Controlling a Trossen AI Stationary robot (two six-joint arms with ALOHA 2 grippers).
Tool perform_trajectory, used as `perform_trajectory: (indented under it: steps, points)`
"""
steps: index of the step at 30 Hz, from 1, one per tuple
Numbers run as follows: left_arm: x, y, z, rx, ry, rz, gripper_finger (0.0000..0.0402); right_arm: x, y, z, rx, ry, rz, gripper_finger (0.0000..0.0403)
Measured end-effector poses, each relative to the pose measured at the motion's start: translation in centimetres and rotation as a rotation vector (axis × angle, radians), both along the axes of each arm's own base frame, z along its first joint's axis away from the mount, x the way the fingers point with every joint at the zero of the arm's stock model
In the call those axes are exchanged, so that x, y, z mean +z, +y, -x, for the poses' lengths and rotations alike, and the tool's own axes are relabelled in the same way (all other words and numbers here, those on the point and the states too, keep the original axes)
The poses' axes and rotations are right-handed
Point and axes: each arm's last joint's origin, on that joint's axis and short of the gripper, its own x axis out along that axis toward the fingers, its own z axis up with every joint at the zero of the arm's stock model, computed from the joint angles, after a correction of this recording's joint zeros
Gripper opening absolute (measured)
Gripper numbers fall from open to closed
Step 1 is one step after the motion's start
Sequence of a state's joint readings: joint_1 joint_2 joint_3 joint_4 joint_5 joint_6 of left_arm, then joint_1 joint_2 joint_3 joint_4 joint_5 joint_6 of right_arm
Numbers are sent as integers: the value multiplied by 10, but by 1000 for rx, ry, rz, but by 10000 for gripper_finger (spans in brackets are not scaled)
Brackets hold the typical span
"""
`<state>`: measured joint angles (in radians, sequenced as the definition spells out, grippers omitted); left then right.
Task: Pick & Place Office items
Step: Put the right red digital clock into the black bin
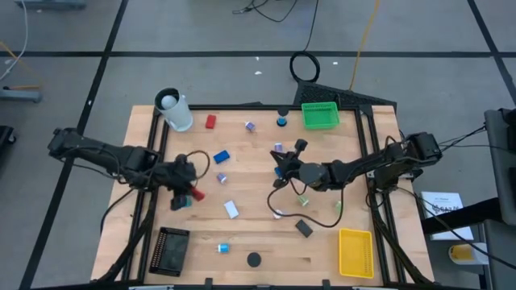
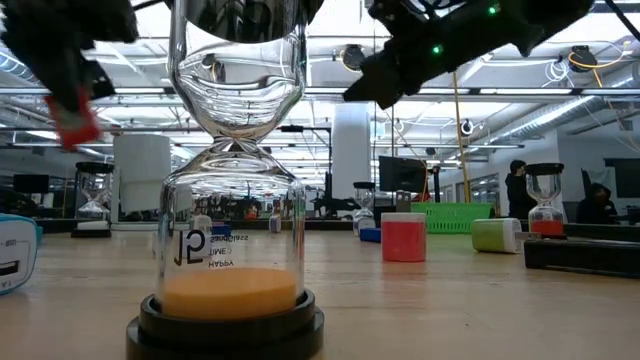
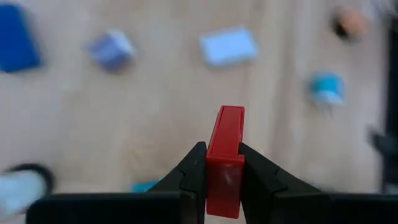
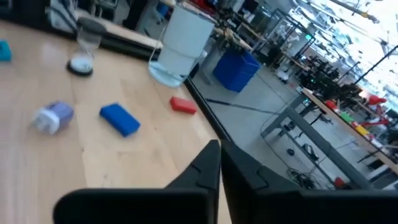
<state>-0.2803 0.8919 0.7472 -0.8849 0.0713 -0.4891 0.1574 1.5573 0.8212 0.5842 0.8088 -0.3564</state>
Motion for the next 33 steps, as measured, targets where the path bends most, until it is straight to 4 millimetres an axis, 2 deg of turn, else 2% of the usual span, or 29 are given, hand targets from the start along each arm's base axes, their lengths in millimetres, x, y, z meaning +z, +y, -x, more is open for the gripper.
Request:
perform_trajectory:
  steps: [5,9,15,20,28,33]
  points:
    - [3,-26,1,-202,83,153,62,-1,0,0,5,4,14,14]
    - [-2,-49,4,-276,198,267,62,-1,0,0,7,12,17,7]
    - [-22,-86,10,-368,387,260,62,-1,0,0,8,15,22,3]
    - [-39,-113,3,-457,390,251,62,-1,0,0,8,14,22,3]
    - [-62,-133,-4,-507,444,233,64,-1,0,0,8,15,22,4]
    - [-71,-141,-4,-536,432,195,88,-1,0,0,8,15,22,4]
